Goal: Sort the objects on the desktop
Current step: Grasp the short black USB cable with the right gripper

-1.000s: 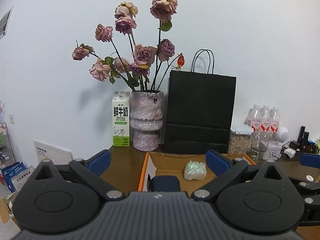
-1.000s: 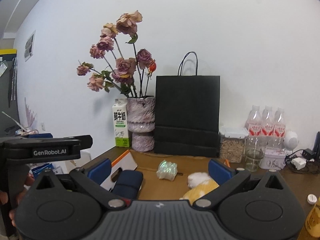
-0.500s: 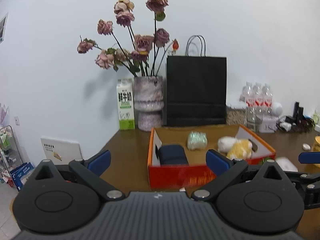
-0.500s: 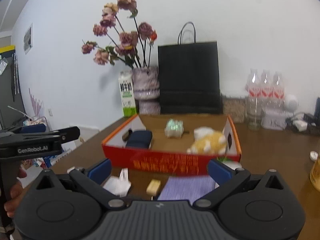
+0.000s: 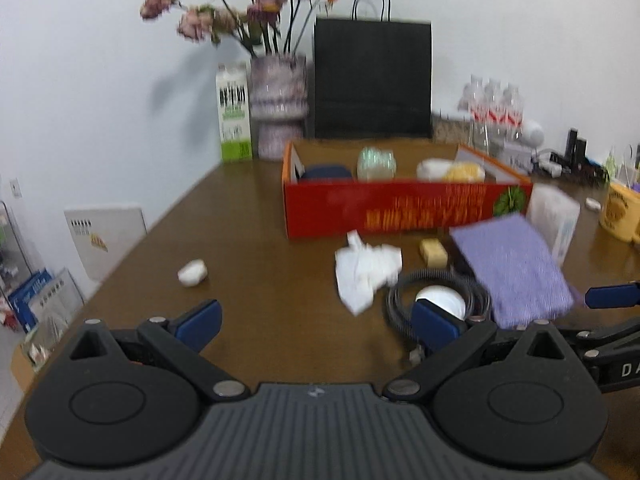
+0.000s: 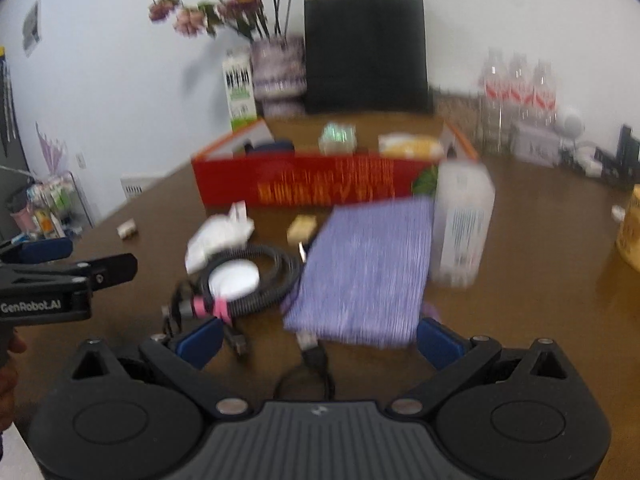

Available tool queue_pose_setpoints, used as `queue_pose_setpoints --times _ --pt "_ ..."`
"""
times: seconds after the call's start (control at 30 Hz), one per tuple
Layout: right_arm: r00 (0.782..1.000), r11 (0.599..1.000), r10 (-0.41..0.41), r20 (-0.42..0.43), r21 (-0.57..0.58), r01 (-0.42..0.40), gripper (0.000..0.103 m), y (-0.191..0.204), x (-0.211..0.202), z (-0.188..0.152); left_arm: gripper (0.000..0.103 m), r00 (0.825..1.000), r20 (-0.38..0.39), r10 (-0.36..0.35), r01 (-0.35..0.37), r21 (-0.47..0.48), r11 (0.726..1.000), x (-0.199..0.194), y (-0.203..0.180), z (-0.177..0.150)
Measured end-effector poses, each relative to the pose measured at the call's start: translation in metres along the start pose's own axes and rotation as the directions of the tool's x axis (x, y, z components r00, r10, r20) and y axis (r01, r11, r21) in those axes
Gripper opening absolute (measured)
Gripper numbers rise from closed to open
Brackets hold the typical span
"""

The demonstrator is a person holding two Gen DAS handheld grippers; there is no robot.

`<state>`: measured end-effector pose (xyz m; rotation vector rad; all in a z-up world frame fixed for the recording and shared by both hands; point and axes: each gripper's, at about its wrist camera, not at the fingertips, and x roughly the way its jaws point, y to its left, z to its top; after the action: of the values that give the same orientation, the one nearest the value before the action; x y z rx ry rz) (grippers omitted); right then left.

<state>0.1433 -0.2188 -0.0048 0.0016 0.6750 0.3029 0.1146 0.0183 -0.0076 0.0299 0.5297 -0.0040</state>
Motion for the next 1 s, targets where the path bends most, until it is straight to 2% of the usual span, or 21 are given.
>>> queue_pose_setpoints --times 0.13,0.37,0.7,1.0 --pt "0.999 1.0 -0.007 -0.047 0.008 0.008 0.103 0.0 0.009 -0.012 0.103 0.999 -0.036 -0.014 0.014 0.0 1.0 0.004 -0.001 -0.011" --pt "0.996 0.996 -0.082 -0.04 -0.044 0.08 0.103 0.007 0.016 -0.016 0.103 0.995 -0.089 -0.047 0.047 0.001 0.999 0.015 -0.005 -0.019" --pt "0.995 0.995 -0.095 -0.01 -0.03 0.095 0.103 0.006 0.021 -0.015 0.103 0.986 -0.147 -0.083 0.079 -0.031 0.996 0.027 -0.003 -0.023" --pt "0.998 0.997 -0.069 -0.009 -0.04 0.069 0.103 0.007 0.021 -0.015 0.103 0.986 -0.147 -0.083 0.08 -0.025 0.996 0.027 -0.005 -0.024"
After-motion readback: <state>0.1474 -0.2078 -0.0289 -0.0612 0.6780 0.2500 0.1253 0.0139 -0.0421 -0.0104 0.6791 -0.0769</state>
